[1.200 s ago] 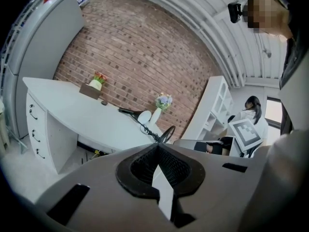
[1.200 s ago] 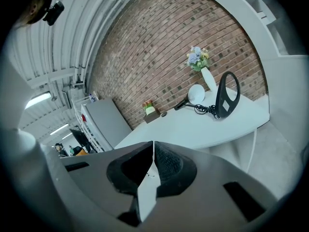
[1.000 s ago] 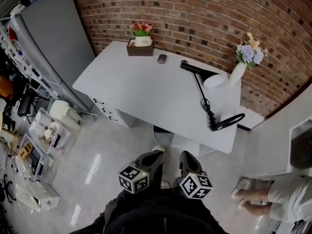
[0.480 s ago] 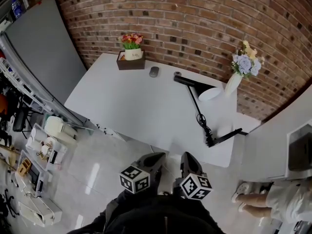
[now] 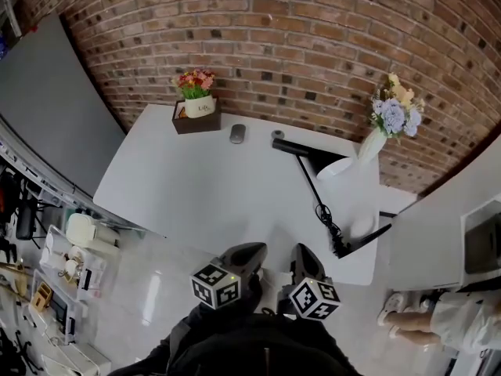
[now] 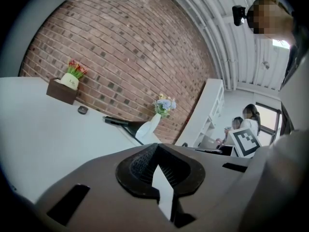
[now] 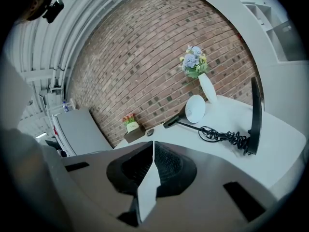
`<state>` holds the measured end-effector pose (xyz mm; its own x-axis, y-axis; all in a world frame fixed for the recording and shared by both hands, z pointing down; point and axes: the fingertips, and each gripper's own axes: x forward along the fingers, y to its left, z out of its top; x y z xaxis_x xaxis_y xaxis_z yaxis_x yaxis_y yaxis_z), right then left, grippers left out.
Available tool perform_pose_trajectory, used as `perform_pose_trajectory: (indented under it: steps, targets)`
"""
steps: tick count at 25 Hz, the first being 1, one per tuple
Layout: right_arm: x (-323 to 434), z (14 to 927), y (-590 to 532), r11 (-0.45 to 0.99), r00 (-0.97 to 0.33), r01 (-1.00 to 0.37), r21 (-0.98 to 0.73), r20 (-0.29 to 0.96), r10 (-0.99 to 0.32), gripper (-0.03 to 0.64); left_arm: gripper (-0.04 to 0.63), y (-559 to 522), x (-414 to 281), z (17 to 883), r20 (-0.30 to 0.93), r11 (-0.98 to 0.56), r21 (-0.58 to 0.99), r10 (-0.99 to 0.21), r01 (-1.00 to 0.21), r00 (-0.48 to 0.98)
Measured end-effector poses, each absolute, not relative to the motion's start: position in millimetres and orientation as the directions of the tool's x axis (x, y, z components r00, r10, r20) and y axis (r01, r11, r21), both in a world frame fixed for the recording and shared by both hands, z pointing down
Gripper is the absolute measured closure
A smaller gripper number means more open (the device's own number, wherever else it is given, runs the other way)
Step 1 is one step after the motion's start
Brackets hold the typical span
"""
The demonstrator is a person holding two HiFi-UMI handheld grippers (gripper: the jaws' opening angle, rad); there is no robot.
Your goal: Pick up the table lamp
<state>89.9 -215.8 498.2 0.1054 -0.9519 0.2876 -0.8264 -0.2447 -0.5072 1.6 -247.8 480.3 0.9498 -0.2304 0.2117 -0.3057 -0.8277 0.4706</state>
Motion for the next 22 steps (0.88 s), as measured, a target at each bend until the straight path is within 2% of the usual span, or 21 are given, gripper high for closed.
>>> perform_pose_trajectory:
  steps: [11,22]
  targets:
    - [105.9,519.6,-277.2,-0.330,0.168,-0.789,-0.518,0.336,-0.927,0.603,0.588,-321.0,17.8,495.1,0.224,-0.808,0.526,-0.170,-0.266,0.960]
    - [140.4,531.3,-290.0,-0.485,0.336,-0.719,-0.498,0.362,-0.869,0.603,0.588,-349.3,72.9,503.8,0.206,-0.819,0.566,0.026,-0.097,0.978]
